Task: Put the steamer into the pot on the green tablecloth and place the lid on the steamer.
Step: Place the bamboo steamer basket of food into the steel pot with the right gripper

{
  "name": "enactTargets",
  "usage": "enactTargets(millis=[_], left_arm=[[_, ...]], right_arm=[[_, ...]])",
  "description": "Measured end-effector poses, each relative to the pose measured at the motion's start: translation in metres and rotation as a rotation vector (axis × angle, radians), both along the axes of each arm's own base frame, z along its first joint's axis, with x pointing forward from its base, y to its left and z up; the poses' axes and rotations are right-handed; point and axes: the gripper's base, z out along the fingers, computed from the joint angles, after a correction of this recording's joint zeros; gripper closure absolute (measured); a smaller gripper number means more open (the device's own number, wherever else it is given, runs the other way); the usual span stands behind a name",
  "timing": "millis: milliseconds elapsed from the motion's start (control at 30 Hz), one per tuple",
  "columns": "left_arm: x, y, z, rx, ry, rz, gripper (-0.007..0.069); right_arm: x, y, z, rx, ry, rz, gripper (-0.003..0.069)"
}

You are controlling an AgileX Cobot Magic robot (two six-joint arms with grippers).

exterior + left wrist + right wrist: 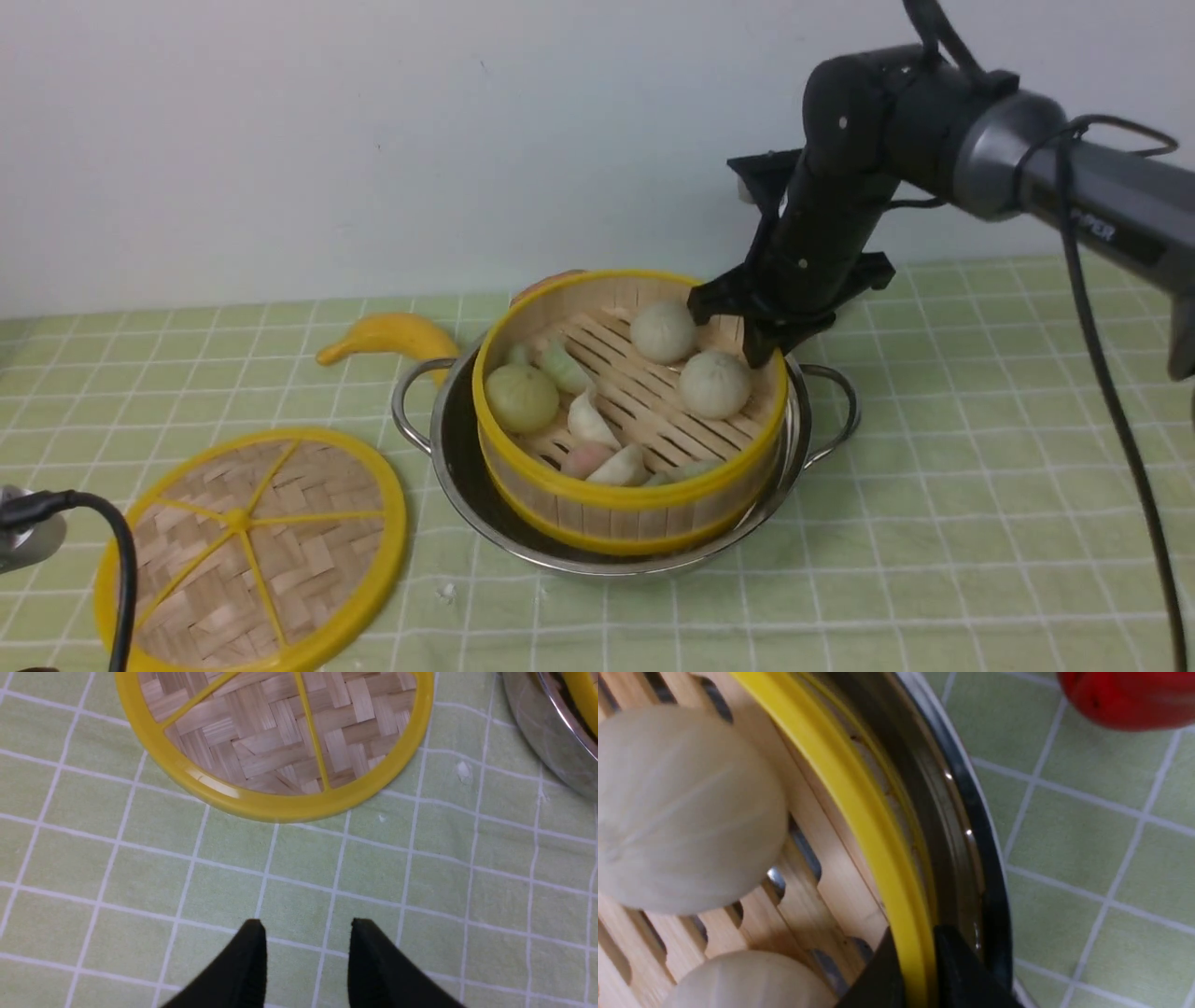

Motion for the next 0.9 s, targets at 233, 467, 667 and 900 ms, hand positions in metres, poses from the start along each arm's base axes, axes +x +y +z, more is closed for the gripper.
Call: enactTargets(millis=[233,467,667,900], left_arm=[[0.0,0.0,0.0,0.014,-0.001,-0.021,0.0382],[0.001,0.0,0.0,0.019,-0.008,-0.021,0.0382],[0.008,0.004,0.004,0.06,-0.036,-0.02,0.0382],[0.046,0.009,0.026,0.099,0.012,-0.025,0.0382]], right_arm=[[0.004,0.009,-0.011,0.004,-0.019,0.021,0.0596],[0.002,0.019,-0.014,-0.007,-0.044,0.046,0.0596],[0.003,0.018,-0.021,-0.07,-0.052,0.044,0.0596],[0.002,0.021,-0.021,-0.059,-0.048,0.036,0.0557]])
